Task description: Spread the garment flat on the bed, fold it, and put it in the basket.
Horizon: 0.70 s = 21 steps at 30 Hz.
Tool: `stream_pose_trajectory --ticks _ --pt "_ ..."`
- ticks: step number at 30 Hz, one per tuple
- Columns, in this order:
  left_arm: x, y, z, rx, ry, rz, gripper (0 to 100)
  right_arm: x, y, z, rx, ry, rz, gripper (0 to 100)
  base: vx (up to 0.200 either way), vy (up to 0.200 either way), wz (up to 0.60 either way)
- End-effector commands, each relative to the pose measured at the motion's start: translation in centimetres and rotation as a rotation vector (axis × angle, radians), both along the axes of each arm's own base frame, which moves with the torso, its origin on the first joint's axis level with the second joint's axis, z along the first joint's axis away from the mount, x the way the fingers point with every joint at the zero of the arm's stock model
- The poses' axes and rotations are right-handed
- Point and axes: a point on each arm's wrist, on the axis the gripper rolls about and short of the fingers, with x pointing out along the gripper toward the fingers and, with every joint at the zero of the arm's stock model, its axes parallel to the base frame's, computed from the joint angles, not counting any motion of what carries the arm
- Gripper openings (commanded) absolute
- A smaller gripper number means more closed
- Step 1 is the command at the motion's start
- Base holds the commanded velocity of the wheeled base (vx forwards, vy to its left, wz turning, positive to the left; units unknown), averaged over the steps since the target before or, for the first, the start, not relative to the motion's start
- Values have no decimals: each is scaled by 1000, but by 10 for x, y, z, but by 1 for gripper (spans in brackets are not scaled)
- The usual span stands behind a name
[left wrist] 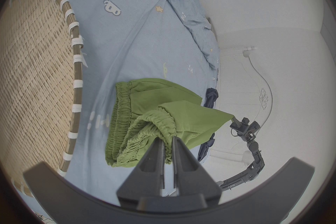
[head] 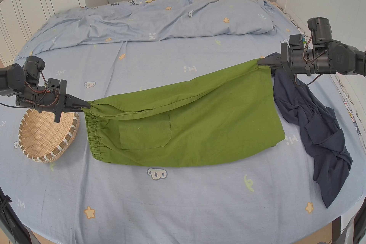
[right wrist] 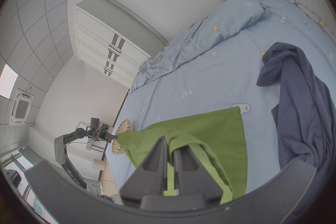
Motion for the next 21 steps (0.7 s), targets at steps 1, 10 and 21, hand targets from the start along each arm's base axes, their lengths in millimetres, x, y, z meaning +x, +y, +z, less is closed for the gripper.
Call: stream_pose_trajectory --ticks 1,10,21 --pt "8 2 -9 -2 10 1 0 25 2 -23 -7 40 -7 0 0 0 0" --pt "18 -1 -18 0 4 -10 0 35 -3 -36 -11 63 -27 0 0 0 0" --pt "32 0 -27 -1 -11 -9 0 47 -16 -53 -14 91 -58 0 0 0 0"
